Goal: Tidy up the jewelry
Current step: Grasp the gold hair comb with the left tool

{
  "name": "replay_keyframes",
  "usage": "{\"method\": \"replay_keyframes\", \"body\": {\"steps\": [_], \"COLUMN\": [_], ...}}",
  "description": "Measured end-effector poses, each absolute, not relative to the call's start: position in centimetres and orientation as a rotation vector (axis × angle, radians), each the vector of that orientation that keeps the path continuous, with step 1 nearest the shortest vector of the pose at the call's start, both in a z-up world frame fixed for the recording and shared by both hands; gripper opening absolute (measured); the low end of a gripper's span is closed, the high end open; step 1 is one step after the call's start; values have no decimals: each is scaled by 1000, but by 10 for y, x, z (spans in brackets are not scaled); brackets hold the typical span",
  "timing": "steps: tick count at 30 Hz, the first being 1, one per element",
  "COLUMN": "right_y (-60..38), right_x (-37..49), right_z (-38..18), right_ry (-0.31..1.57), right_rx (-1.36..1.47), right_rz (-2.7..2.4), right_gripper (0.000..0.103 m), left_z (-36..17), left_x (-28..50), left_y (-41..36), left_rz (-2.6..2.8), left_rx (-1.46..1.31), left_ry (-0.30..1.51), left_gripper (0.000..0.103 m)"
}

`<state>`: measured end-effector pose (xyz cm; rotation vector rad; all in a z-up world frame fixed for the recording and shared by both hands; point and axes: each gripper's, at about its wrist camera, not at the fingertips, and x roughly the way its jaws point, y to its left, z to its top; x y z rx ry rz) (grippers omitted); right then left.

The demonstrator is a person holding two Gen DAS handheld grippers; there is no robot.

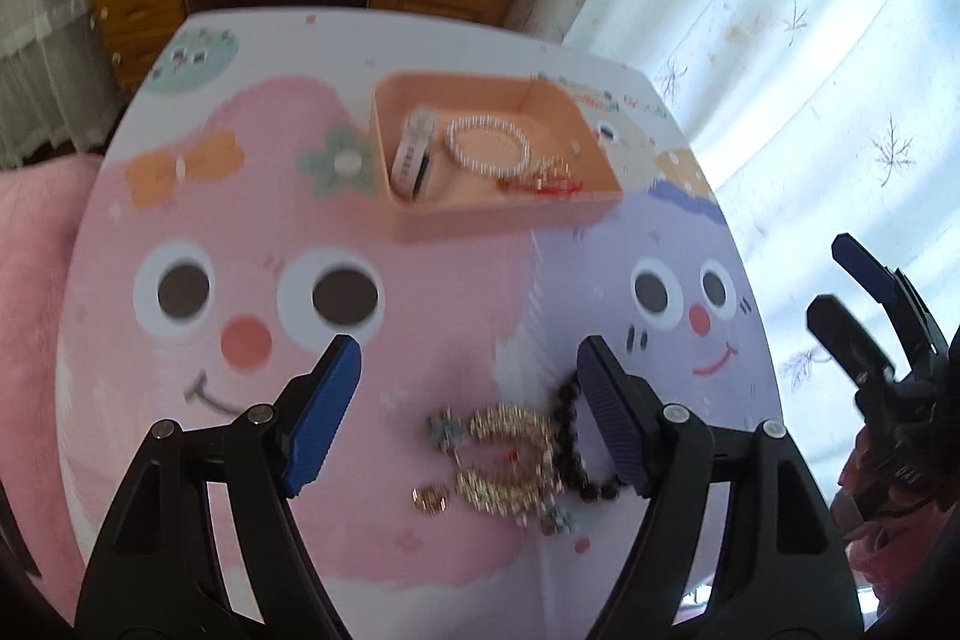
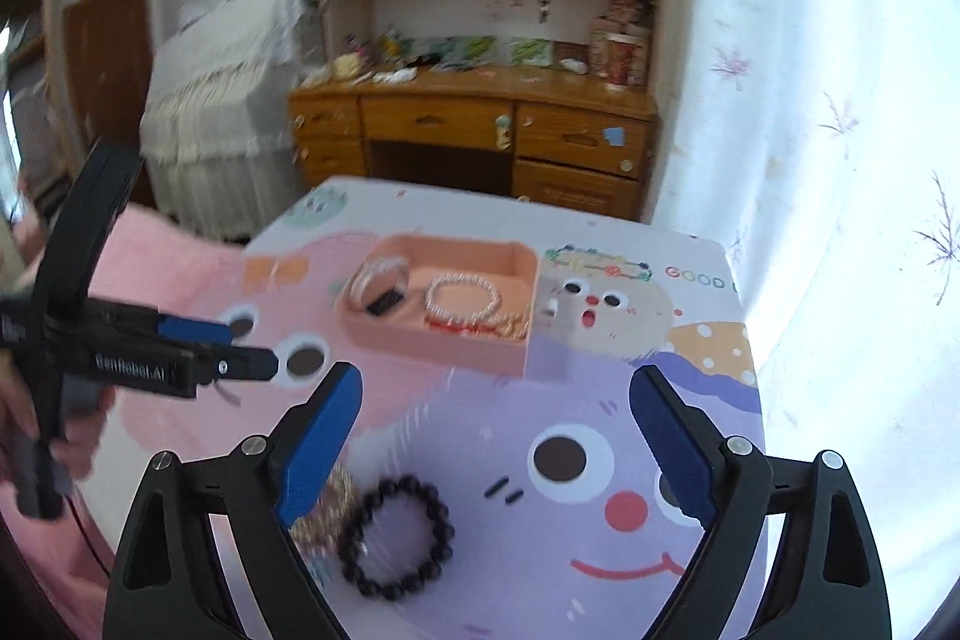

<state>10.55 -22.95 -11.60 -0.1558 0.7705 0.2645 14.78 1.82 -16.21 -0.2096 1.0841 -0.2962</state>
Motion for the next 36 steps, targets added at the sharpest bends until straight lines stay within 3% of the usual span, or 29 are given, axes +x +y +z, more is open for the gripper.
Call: {"method": "replay_keyframes", "body": {"steps": [8, 13, 16, 19, 36], "right_y": [-192, -173, -166, -167, -176], "right_x": [64, 43, 30, 24, 59], "right_z": [-170, -209, -234, -254, -280], "right_ry": [838, 850, 874, 922, 990], "right_rx": [-432, -630, -723, -719, -544], "right_rz": [467, 560, 625, 662, 713], "right_gripper": [92, 92, 92, 92, 92], "left_z": [-181, -186, -196, -205, -233], "left_x": [110, 107, 108, 109, 117], "left_y": [-12, -41, -55, -62, -73], "left_rz": [-372, -425, -427, -414, -342], "left_rx": [-171, -86, -59, -51, -39], "left_ry": [1180, 1197, 1236, 1249, 1333], "left_gripper": [71, 54, 34, 24, 10]}}
